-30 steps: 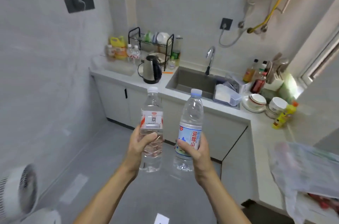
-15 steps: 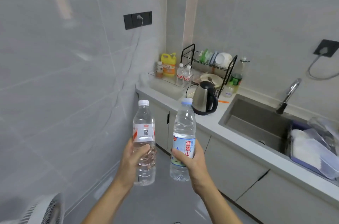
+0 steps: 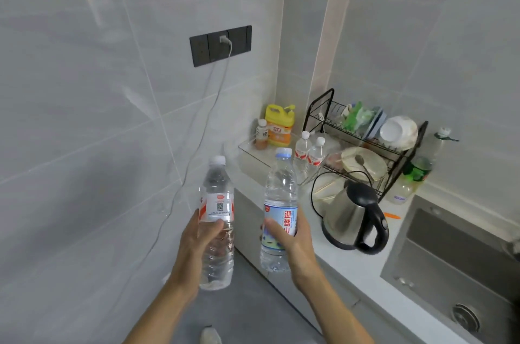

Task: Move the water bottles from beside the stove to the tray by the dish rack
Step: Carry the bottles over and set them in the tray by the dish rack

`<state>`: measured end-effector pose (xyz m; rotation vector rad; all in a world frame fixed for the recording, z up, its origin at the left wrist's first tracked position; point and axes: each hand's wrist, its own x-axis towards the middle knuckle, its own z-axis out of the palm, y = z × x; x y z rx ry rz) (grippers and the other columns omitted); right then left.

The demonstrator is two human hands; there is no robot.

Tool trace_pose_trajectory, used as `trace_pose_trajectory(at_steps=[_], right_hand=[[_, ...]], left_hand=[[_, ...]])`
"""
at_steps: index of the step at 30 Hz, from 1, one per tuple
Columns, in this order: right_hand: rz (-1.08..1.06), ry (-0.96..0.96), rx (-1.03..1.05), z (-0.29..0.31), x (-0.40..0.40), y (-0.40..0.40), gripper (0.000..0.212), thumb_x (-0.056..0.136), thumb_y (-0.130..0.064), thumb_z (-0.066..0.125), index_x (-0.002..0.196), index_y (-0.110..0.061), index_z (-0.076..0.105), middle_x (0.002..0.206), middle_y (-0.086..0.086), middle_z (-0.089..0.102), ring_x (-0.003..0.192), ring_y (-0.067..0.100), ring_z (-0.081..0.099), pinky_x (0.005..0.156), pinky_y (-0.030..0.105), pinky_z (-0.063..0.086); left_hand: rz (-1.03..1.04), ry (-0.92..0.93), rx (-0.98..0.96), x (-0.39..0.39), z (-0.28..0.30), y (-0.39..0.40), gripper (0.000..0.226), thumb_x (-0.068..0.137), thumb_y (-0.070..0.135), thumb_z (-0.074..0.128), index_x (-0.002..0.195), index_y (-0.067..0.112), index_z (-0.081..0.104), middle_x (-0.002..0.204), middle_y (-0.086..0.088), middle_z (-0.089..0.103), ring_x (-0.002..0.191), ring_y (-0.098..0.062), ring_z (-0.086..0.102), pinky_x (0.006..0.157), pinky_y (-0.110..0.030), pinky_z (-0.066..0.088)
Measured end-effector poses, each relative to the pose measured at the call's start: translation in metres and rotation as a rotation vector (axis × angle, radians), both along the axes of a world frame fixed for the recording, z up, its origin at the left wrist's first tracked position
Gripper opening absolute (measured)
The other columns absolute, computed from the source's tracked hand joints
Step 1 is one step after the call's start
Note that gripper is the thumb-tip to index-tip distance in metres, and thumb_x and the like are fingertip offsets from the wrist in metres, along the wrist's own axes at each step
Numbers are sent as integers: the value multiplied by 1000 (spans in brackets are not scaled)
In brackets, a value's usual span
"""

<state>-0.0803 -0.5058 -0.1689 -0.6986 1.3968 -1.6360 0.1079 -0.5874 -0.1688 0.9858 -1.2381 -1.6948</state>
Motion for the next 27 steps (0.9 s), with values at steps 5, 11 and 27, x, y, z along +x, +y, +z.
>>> trace_pose_trajectory(at_steps=[5, 11, 27], right_hand=[[-99, 15, 66, -7, -47, -102, 42, 76, -37, 84, 112, -23, 65, 102, 20, 74, 85, 27, 73, 78, 38, 64], [-279, 2, 139, -9, -111, -202, 46, 77, -42, 87, 114, -24, 68, 102, 18, 77, 94, 41, 76, 86, 52, 65], [-240, 300, 338, -80, -246, -297, 56, 81, -14, 91, 126, -26, 61, 113, -9, 76, 103, 3, 73, 83, 20, 59]], left_hand=[[-70, 5, 76, -54, -25, -116, 69, 71, 66, 77, 129, 30, 69, 111, -24, 73, 90, -37, 72, 79, -49, 56], [-208, -9, 159, -129, -30, -232, 85, 74, 78, 73, 136, 21, 63, 119, -23, 74, 93, -37, 72, 83, -50, 55], [-507, -314, -86, -298, -57, -372, 55, 90, 17, 80, 138, 35, 59, 125, 11, 75, 117, -6, 70, 97, -23, 54]])
